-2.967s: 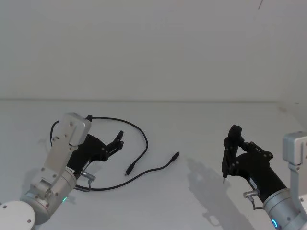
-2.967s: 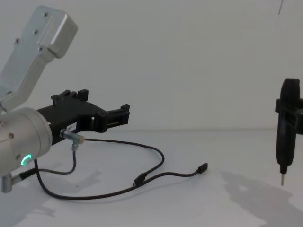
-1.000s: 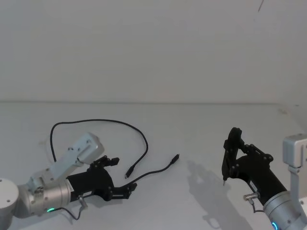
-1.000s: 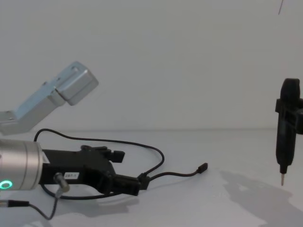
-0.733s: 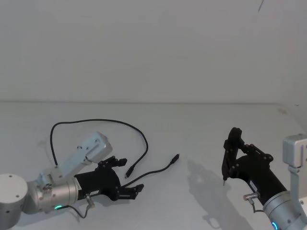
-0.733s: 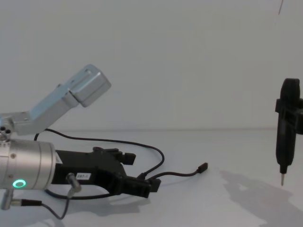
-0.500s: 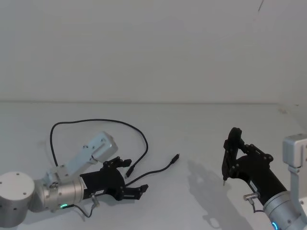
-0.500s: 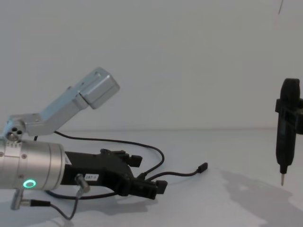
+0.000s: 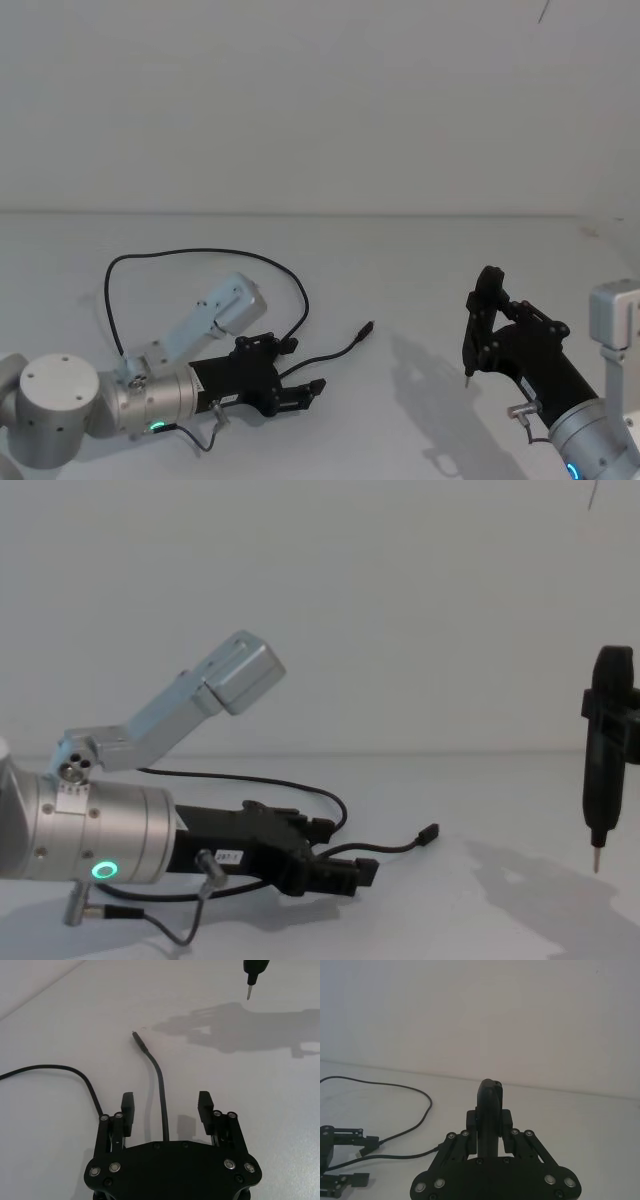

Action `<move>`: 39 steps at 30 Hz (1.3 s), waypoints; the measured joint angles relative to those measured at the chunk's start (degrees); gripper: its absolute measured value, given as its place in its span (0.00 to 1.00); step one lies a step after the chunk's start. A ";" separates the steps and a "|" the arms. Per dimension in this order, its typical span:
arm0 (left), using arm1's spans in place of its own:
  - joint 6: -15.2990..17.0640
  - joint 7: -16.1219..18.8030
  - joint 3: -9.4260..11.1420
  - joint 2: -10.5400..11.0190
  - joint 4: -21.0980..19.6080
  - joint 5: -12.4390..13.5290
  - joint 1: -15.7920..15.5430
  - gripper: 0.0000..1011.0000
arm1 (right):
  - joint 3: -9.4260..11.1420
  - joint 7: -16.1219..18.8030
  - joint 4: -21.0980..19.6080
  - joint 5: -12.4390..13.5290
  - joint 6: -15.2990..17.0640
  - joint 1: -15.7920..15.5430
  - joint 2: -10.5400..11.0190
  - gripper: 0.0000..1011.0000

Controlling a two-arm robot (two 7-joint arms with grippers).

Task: Pick up the data cable with the one hand.

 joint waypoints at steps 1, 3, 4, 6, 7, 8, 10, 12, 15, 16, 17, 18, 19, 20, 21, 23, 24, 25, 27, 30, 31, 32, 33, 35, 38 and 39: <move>0.00 0.00 0.05 -0.11 0.11 0.00 -0.06 0.78 | 0.00 0.00 0.00 0.00 0.00 0.00 0.00 0.28; 0.00 0.01 0.27 -0.54 0.46 -0.01 -0.26 0.73 | 0.00 0.00 0.00 0.00 0.00 0.00 0.00 0.28; 0.00 0.02 0.31 -0.63 0.53 -0.01 -0.30 0.66 | 0.00 0.00 0.00 0.00 0.00 0.00 0.00 0.28; 0.03 0.05 0.41 -0.81 0.64 0.00 -0.36 0.63 | 0.00 0.00 0.00 0.00 0.00 0.00 0.00 0.28; 0.05 0.06 0.44 -0.86 0.67 0.01 -0.36 0.57 | 0.00 0.00 0.00 0.00 0.00 0.00 0.00 0.28; 0.08 0.07 0.49 -0.94 0.72 0.02 -0.37 0.57 | 0.00 0.00 0.00 0.00 0.00 0.00 0.00 0.28; 0.21 0.18 0.57 -1.11 0.77 0.07 -0.38 0.51 | 0.00 0.00 0.00 0.00 0.00 0.00 0.00 0.28; 0.37 0.34 0.63 -1.26 0.78 0.15 -0.38 0.42 | 0.00 0.00 0.00 0.00 0.00 0.00 0.00 0.28; 0.55 0.56 0.67 -1.37 0.78 0.30 -0.34 0.33 | 0.00 0.00 0.00 0.00 0.00 0.00 0.00 0.28; 0.61 0.64 0.68 -1.41 0.78 0.35 -0.31 0.33 | 0.00 0.00 0.00 0.00 0.00 0.00 0.00 0.28; 0.71 0.77 0.68 -1.46 0.74 0.43 -0.25 0.27 | 0.00 0.00 0.00 0.00 0.00 0.00 0.00 0.28; 0.74 0.83 0.68 -1.47 0.72 0.47 -0.23 0.25 | 0.00 0.00 0.00 0.00 0.00 0.00 0.00 0.28; 0.78 0.91 0.68 -1.50 0.68 0.52 -0.18 0.21 | 0.00 0.00 0.00 0.00 0.00 0.00 0.00 0.28; 0.82 0.97 0.68 -1.53 0.64 0.56 -0.14 0.19 | 0.00 0.00 0.00 0.00 0.00 0.00 0.00 0.28; 0.88 1.13 0.66 -1.57 0.51 0.64 -0.05 0.15 | 0.00 0.00 0.00 0.00 0.00 0.00 0.00 0.28; 0.94 1.38 0.58 -1.63 0.29 0.76 0.10 0.10 | 0.00 0.00 0.00 0.00 0.00 0.00 0.00 0.28; 0.96 1.46 0.54 -1.64 0.20 0.78 0.15 0.07 | 0.00 0.00 0.00 0.00 0.00 0.00 0.00 0.28; 0.96 1.55 0.47 -1.65 0.05 0.81 0.23 0.05 | 0.00 0.00 0.00 0.00 0.00 0.00 0.00 0.28; 0.97 1.79 0.27 -1.64 -0.35 0.89 0.40 0.04 | 0.00 0.00 0.00 0.00 0.00 0.00 0.00 0.28; 0.98 2.04 0.01 -1.57 -0.97 0.94 0.60 0.04 | 0.00 0.00 0.00 0.00 0.00 0.00 0.00 0.28; 0.98 2.18 -0.23 -1.38 -1.62 0.94 0.78 0.04 | 0.00 0.00 0.00 0.00 0.00 0.00 0.00 0.28; 0.98 2.24 -0.35 -1.27 -1.92 0.94 0.86 0.04 | 0.00 0.00 0.00 0.00 0.00 0.00 0.00 0.28; 0.98 2.37 -0.62 -0.96 -2.63 0.91 1.07 0.04 | 0.00 0.00 0.00 0.00 0.00 0.00 0.00 0.28; 1.02 2.54 -1.12 -0.30 -3.96 0.77 1.52 0.04 | 0.00 0.00 0.00 0.00 0.00 0.00 0.00 0.28; 1.18 2.70 -1.56 0.43 -5.25 0.49 2.03 0.04 | 0.00 0.00 0.00 0.00 0.00 0.00 0.00 0.28; 1.23 2.74 -1.72 0.71 -5.70 0.40 2.23 0.04 | 0.00 0.00 0.00 0.00 0.00 0.00 0.00 0.28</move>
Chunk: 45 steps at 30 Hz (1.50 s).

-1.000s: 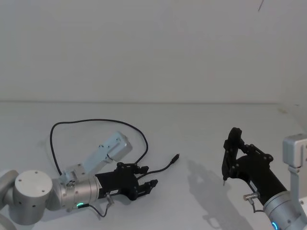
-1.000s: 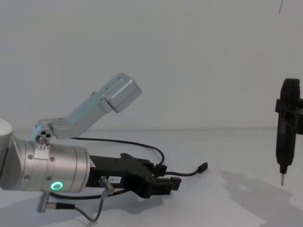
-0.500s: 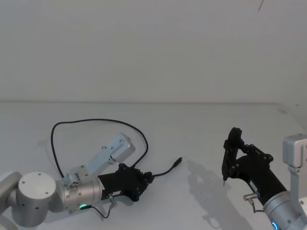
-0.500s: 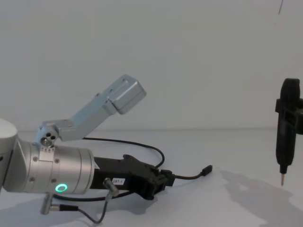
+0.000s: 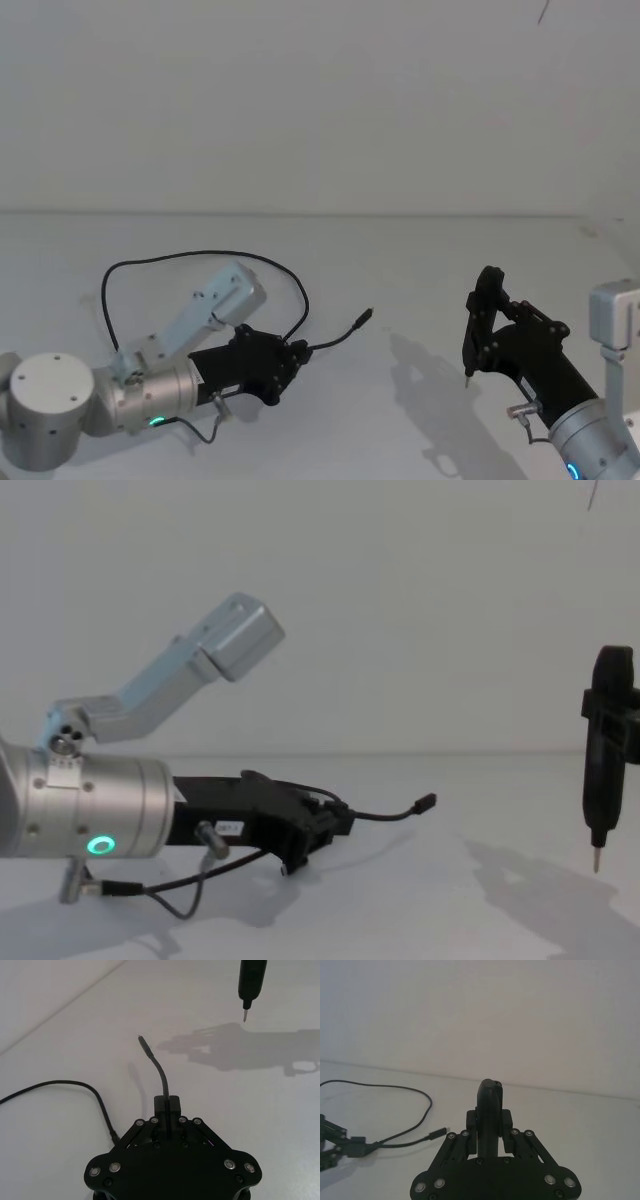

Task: Pick up the data cable with the one hand.

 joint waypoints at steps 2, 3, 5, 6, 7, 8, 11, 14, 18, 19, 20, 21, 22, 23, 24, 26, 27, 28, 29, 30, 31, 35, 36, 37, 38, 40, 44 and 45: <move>0.25 0.12 -0.49 0.91 -1.53 -0.32 0.65 0.04 | 0.00 0.00 0.00 0.00 0.00 0.00 0.00 0.28; 0.35 0.17 -0.63 1.20 -1.96 -0.42 0.85 0.04 | 0.00 0.00 0.00 0.00 0.00 0.00 0.00 0.28; 0.59 0.26 -1.05 2.07 -3.28 -0.71 1.43 0.04 | 0.00 0.00 0.00 0.00 0.00 0.00 -0.01 0.28; 0.68 0.29 -1.18 2.29 -3.63 -0.80 1.60 0.04 | 0.00 0.00 0.00 0.00 0.00 0.00 -0.02 0.28; 0.84 0.34 -1.38 2.72 -4.30 -0.97 1.90 0.04 | 0.00 0.00 0.00 0.00 0.00 0.00 -0.04 0.28; 0.90 0.36 -1.48 2.92 -4.62 -1.04 2.03 0.04 | 0.00 0.01 -0.01 0.00 -0.01 0.00 -0.05 0.28; 1.12 0.44 -1.79 3.61 -5.65 -1.31 2.51 0.04 | -0.01 0.18 -0.16 0.00 -0.19 0.05 -0.21 0.28; 1.27 0.48 -1.99 4.01 -6.30 -1.46 2.78 0.04 | -0.10 0.48 -0.44 0.03 -0.58 0.26 -0.51 0.28; 1.46 0.56 -2.26 4.61 -7.24 -1.69 3.20 0.04 | -0.37 1.13 -0.94 0.43 -1.28 0.95 -1.30 0.28; 1.51 0.58 -2.32 4.76 -7.47 -1.75 3.30 0.04 | -0.44 1.23 -1.02 0.52 -1.37 1.09 -1.49 0.28; 1.52 0.59 -2.36 4.85 -7.61 -1.78 3.36 0.04 | -0.50 1.32 -1.09 0.63 -1.45 1.24 -1.68 0.28; 1.55 0.60 -2.40 4.92 -7.70 -1.80 3.40 0.04 | -0.54 1.41 -1.13 0.74 -1.56 1.43 -1.81 0.28; 1.57 0.60 -2.43 4.97 -7.80 -1.83 3.45 0.04 | -0.74 1.65 -1.24 0.96 -1.78 1.79 -2.29 0.28; 1.62 0.62 -2.49 5.10 -7.99 -1.87 3.53 0.04 | -0.87 1.73 -1.30 1.06 -1.88 2.06 -2.61 0.28; 1.64 0.62 -2.51 5.16 -8.07 -1.88 3.57 0.04 | -0.94 1.81 -1.31 1.15 -1.96 2.19 -2.74 0.28; 1.70 0.63 -2.58 5.30 -8.28 -1.92 3.66 0.04 | -1.37 2.11 -1.32 1.36 -2.26 2.95 -3.55 0.28; 1.71 0.64 -2.59 5.34 -8.36 -1.94 3.69 0.04 | -1.65 2.30 -1.30 1.49 -2.49 3.44 -4.07 0.28; 1.72 0.64 -2.61 5.38 -8.42 -1.95 3.72 0.04 | -1.82 2.42 -1.19 1.54 -2.58 3.76 -4.38 0.28; 1.73 0.65 -2.63 5.42 -8.47 -1.97 3.74 0.04 | -1.90 2.50 -1.14 1.58 -2.69 3.92 -4.52 0.28; 1.75 0.65 -2.66 5.49 -8.59 -2.00 3.78 0.04 | -2.07 2.58 -0.99 1.61 -2.78 4.25 -4.84 0.28; 1.75 0.66 -2.68 5.52 -8.64 -2.01 3.80 0.04 | -2.31 2.74 -0.72 1.68 -3.01 4.74 -5.30 0.28; 1.79 0.68 -2.74 5.64 -8.84 -2.06 3.90 0.04 | -2.74 3.02 0.05 1.72 -3.42 5.75 -6.25 0.28; 1.80 0.69 -2.76 5.68 -8.89 -2.07 3.92 0.04 | -2.92 3.14 0.55 1.72 -3.66 6.29 -6.71 0.28; 1.80 0.69 -2.77 5.71 -8.92 -2.08 3.94 0.04 | -3.00 3.18 0.77 1.72 -3.77 6.53 -6.90 0.28; 1.81 0.70 -2.78 5.72 -8.94 -2.09 3.94 0.04 | -3.14 3.32 1.31 1.71 -3.98 6.99 -7.28 0.28; 1.82 0.70 -2.81 5.77 -9.03 -2.10 3.98 0.04 | -3.28 3.44 1.90 1.66 -4.24 7.44 -7.65 0.28; 1.85 0.70 -2.83 5.82 -9.11 -2.13 4.02 0.04 | -3.58 3.63 4.04 1.37 -4.94 8.94 -8.72 0.28; 1.86 0.70 -2.84 5.85 -9.13 -2.13 4.04 0.04 | -3.62 3.66 4.44 1.30 -5.10 9.18 -8.89 0.28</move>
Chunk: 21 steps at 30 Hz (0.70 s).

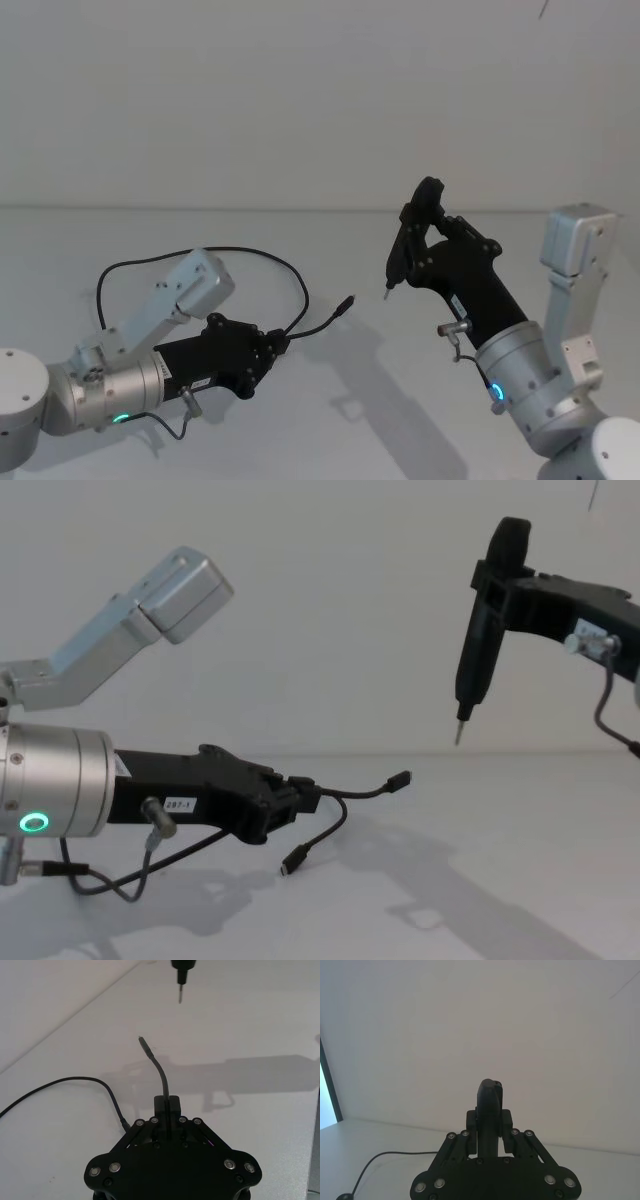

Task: Pick up the data cable with the one hand.

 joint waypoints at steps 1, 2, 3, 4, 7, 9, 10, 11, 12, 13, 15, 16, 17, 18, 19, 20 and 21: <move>0.01 0.00 0.00 0.01 -0.01 0.00 0.00 0.04 | -0.08 0.05 0.88 -0.12 -0.27 0.57 -0.39 0.28; 0.01 0.00 -0.01 0.03 -0.05 -0.01 0.01 0.04 | -0.08 0.05 0.88 -0.12 -0.27 0.57 -0.39 0.28; 0.02 0.00 -0.02 0.04 -0.06 -0.02 0.02 0.04 | -0.10 0.08 1.79 -0.25 -0.53 1.12 -0.73 0.28; 0.02 0.00 -0.02 0.04 -0.07 -0.02 0.02 0.04 | -0.11 0.10 2.24 -0.33 -0.70 1.37 -0.88 0.28; 0.02 0.00 -0.03 0.06 -0.12 -0.04 0.03 0.04 | -0.12 0.15 4.21 -0.55 -1.26 2.54 -1.60 0.28; 0.02 0.00 -0.04 0.07 -0.13 -0.04 0.04 0.04 | -0.12 0.19 5.67 -0.70 -1.72 3.42 -2.16 0.28; 0.02 0.00 -0.05 0.07 -0.14 -0.04 0.04 0.04 | -0.12 0.21 6.18 -0.75 -1.87 3.71 -2.34 0.28; 0.02 0.00 -0.06 0.08 -0.15 -0.04 0.05 0.04 | -0.12 0.22 6.88 -0.80 -2.01 4.09 -2.57 0.28; 0.02 0.00 -0.06 0.08 -0.15 -0.05 0.05 0.04 | -0.12 0.26 7.87 -0.88 -2.30 4.68 -2.94 0.28; 0.02 0.00 -0.06 0.09 -0.16 -0.05 0.06 0.04 | -0.11 0.29 8.35 -0.93 -2.49 4.97 -3.11 0.28; 0.02 0.00 -0.07 0.09 -0.16 -0.05 0.07 0.04 | -0.12 0.35 9.89 -1.04 -2.86 5.84 -3.70 0.28; 0.02 0.00 -0.07 0.10 -0.17 -0.05 0.07 0.04 | -0.12 0.37 10.33 -1.06 -2.94 6.11 -3.88 0.28; 0.02 0.00 -0.07 0.10 -0.18 -0.05 0.08 0.04 | -0.11 0.39 10.94 -1.10 -3.06 6.46 -4.11 0.28; 0.02 0.00 -0.07 0.10 -0.18 -0.05 0.09 0.04 | -0.12 0.42 11.20 -1.12 -3.13 6.59 -4.22 0.28; 0.02 0.00 -0.07 0.11 -0.18 -0.05 0.09 0.04 | -0.12 0.45 11.72 -1.14 -3.20 6.86 -4.44 0.28; 0.02 0.00 -0.07 0.11 -0.19 -0.05 0.09 0.04 | -0.13 0.56 12.41 -1.18 -3.31 7.26 -4.75 0.28; 0.02 0.00 -0.07 0.12 -0.19 -0.05 0.09 0.04 | -0.13 0.60 12.88 -1.19 -3.36 7.49 -4.93 0.28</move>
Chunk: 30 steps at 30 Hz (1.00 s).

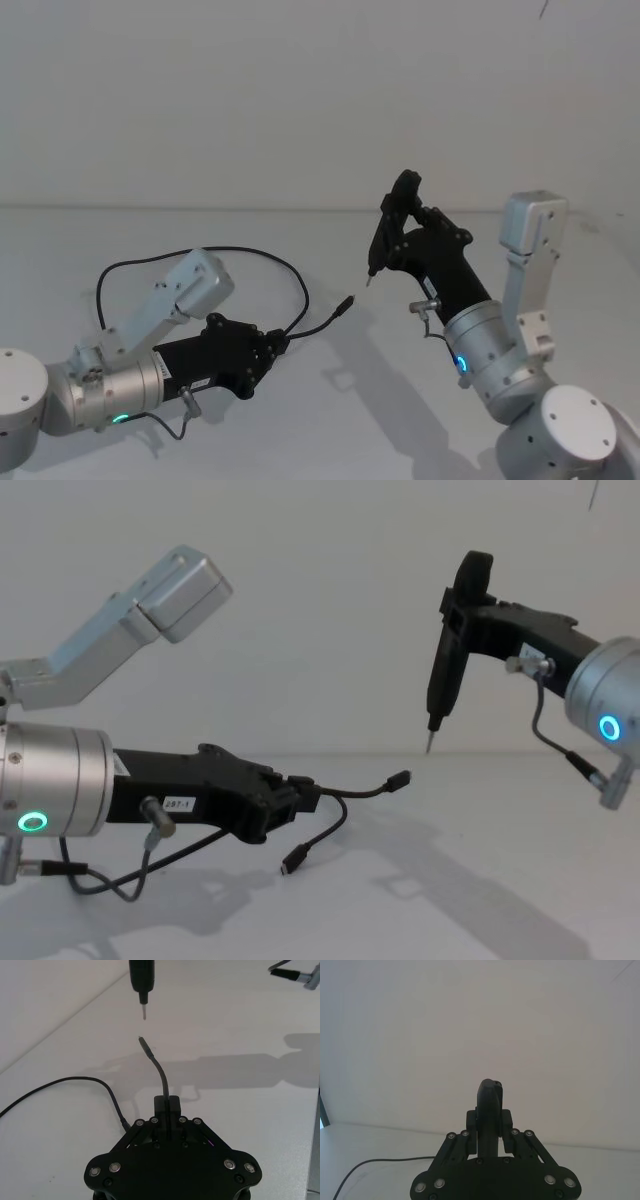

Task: Pick up the data cable with the one hand.

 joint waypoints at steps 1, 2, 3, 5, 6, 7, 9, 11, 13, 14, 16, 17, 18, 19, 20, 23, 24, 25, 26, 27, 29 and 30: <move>0.00 0.00 0.00 0.01 0.00 0.00 0.00 0.04 | -0.01 0.07 0.64 -0.01 -0.07 0.30 -0.27 0.28; 0.00 0.00 0.00 0.02 -0.01 0.00 0.00 0.04 | -0.01 0.11 0.82 -0.01 -0.07 0.39 -0.36 0.28; 0.00 0.00 0.00 0.02 -0.01 0.00 0.00 0.04 | -0.02 0.14 1.16 -0.01 -0.08 0.58 -0.54 0.28; 0.00 0.00 0.00 0.03 -0.02 0.00 0.00 0.04 | -0.04 0.29 1.82 -0.01 -0.08 0.88 -0.88 0.28; 0.00 0.00 0.00 0.03 -0.02 0.00 0.00 0.04 | -0.05 0.44 2.22 -0.01 -0.08 1.02 -1.06 0.28; 0.00 0.00 0.00 0.03 -0.03 0.00 0.00 0.04 | -0.05 0.44 2.22 -0.01 -0.08 1.02 -1.06 0.28; 0.00 0.00 0.00 0.03 -0.04 0.01 0.00 0.04 | -0.06 0.63 2.73 0.00 -0.01 1.15 -1.32 0.28; -0.01 0.00 0.00 0.03 -0.04 0.01 0.00 0.04 | -0.07 0.79 3.07 0.00 0.11 1.18 -1.53 0.28; 0.00 0.00 0.00 0.03 -0.03 0.01 0.00 0.04 | -0.08 0.92 3.30 0.01 0.18 1.19 -1.63 0.28; 0.00 0.00 0.00 0.03 -0.04 0.01 0.00 0.04 | -0.08 1.03 3.46 0.01 0.25 1.19 -1.70 0.28; -0.01 0.00 0.01 0.03 -0.04 0.01 0.00 0.04 | -0.06 1.11 3.66 0.00 0.30 1.19 -1.78 0.28; -0.01 0.00 0.01 0.03 -0.04 0.01 0.00 0.04 | -0.04 1.14 3.74 0.00 0.32 1.19 -1.81 0.28; -0.01 0.00 0.01 0.03 -0.04 0.01 0.00 0.04 | 0.00 1.25 3.92 -0.02 0.35 1.17 -1.87 0.28; -0.01 0.00 0.01 0.03 -0.04 0.01 0.00 0.04 | 0.02 1.30 4.00 -0.04 0.36 1.17 -1.90 0.28; -0.01 0.00 0.01 0.03 -0.04 0.01 0.00 0.04 | 0.08 1.38 4.22 -0.09 0.38 1.16 -1.95 0.28; -0.01 0.00 0.01 0.03 -0.04 0.01 0.00 0.04 | 0.26 1.48 4.61 -0.19 0.38 1.16 -2.06 0.28; -0.01 0.00 0.01 0.03 -0.04 0.01 0.00 0.04 | 0.28 1.50 4.67 -0.22 0.38 1.16 -2.08 0.28; -0.01 0.00 0.01 0.03 -0.04 0.01 0.00 0.04 | 0.33 1.52 4.79 -0.25 0.38 1.16 -2.11 0.28; -0.01 0.00 0.01 0.03 -0.04 0.01 0.00 0.04 | 0.38 1.53 4.87 -0.29 0.38 1.16 -2.13 0.28; -0.01 0.00 0.01 0.03 -0.04 0.01 0.00 0.04 | 0.48 1.58 5.03 -0.34 0.37 1.16 -2.18 0.28; -0.01 0.00 0.01 0.03 -0.04 0.01 0.00 0.04 | 0.58 1.65 5.21 -0.44 0.36 1.17 -2.26 0.28; -0.01 0.00 0.01 0.03 -0.04 0.01 0.00 0.04 | 0.62 1.68 5.28 -0.46 0.36 1.17 -2.28 0.28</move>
